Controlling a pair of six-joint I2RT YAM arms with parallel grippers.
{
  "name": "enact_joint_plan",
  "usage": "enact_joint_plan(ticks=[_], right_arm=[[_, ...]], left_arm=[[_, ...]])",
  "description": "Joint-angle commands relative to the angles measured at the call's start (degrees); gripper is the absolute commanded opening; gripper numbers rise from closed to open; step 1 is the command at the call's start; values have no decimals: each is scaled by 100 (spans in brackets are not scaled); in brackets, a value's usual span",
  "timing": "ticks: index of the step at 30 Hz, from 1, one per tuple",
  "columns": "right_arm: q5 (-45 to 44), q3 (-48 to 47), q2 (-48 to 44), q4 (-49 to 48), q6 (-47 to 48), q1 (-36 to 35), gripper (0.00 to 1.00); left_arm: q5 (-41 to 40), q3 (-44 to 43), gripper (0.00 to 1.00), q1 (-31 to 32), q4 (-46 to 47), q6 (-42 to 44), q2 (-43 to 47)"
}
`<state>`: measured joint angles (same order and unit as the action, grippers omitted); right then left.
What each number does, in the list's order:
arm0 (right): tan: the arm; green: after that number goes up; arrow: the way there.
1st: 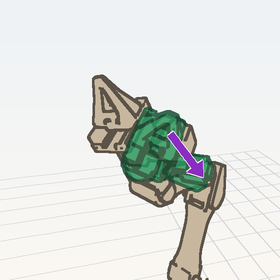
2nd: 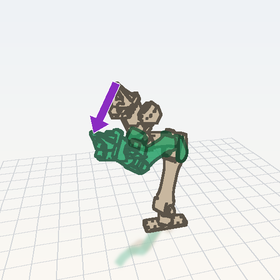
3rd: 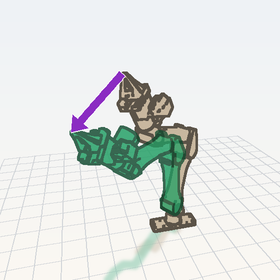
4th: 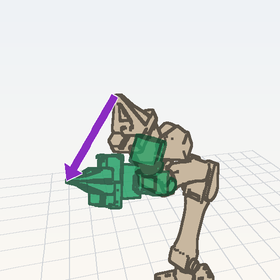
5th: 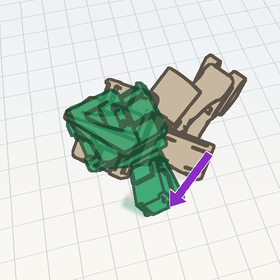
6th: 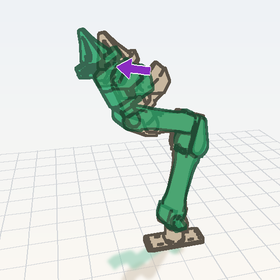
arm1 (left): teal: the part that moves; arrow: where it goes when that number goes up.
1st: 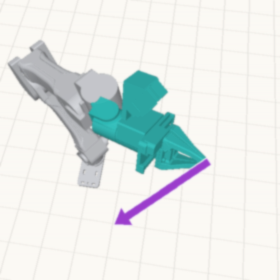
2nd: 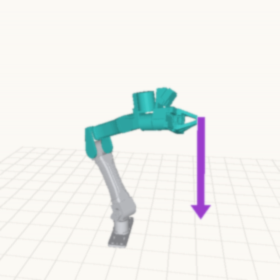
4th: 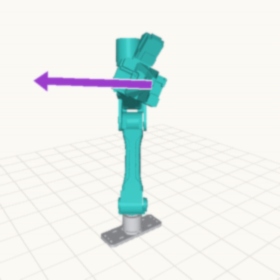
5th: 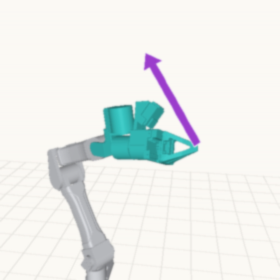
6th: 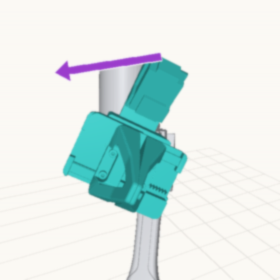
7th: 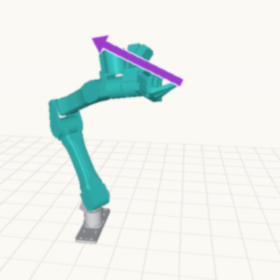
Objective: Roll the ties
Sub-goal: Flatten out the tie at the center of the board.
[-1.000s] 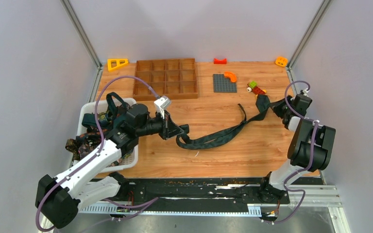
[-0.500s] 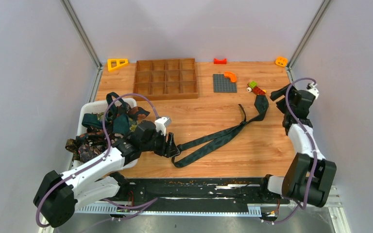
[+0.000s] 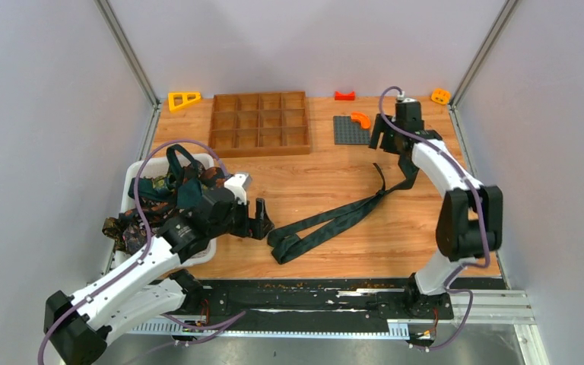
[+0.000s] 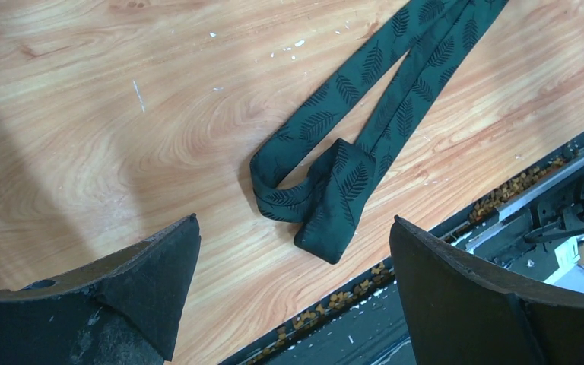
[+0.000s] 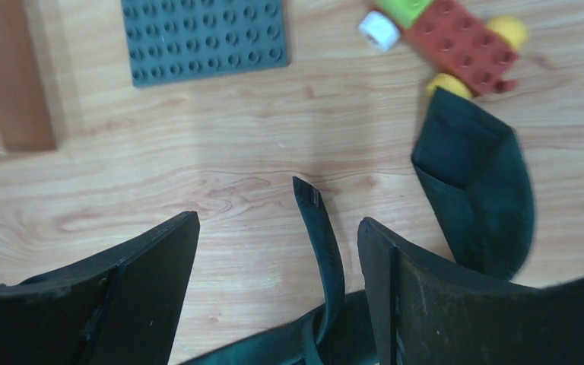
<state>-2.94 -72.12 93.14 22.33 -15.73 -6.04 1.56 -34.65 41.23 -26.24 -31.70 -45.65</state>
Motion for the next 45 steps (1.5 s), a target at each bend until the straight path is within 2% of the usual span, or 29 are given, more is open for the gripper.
enact_joint_plan(ticks=[1,6,14,18,24,29,35,37,39,42,45], right_arm=[[-74,-963,938,1335,885,-284,78],[-583,-1734,1826,2148,1205,-466,74],[-860,-1639,2122,2270,1097,-509,57],[-1022,-1485,2219,2242,1064,-521,44],[-999,-1387,2166,2208,1051,-520,2],[-1100,-1213,1660,2132,961,-527,0],[-1232,-624,747,1735,755,-442,0],[-1132,-232,388,1476,606,-361,0],[-1053,151,-57,1204,463,-235,0],[-827,799,-584,733,273,108,0],[-450,1350,-1013,381,78,711,0]], left_arm=[[-203,-428,99,215,-279,-70,-481],[-403,-482,97,649,-33,-199,-906],[-513,-356,92,1134,516,-500,-1579],[-735,-425,92,1506,615,-611,-1833],[-1304,-624,91,1962,540,-654,-2306],[-1662,-822,81,2157,705,-517,-2944],[-2287,-1109,53,2329,667,-324,-3573],[-2686,-1068,36,2361,605,-358,-3568],[-3000,-920,22,2368,621,-410,-3405],[-3388,-566,8,2369,636,-569,-2778],[-3704,18,0,2366,794,-785,-1882]])
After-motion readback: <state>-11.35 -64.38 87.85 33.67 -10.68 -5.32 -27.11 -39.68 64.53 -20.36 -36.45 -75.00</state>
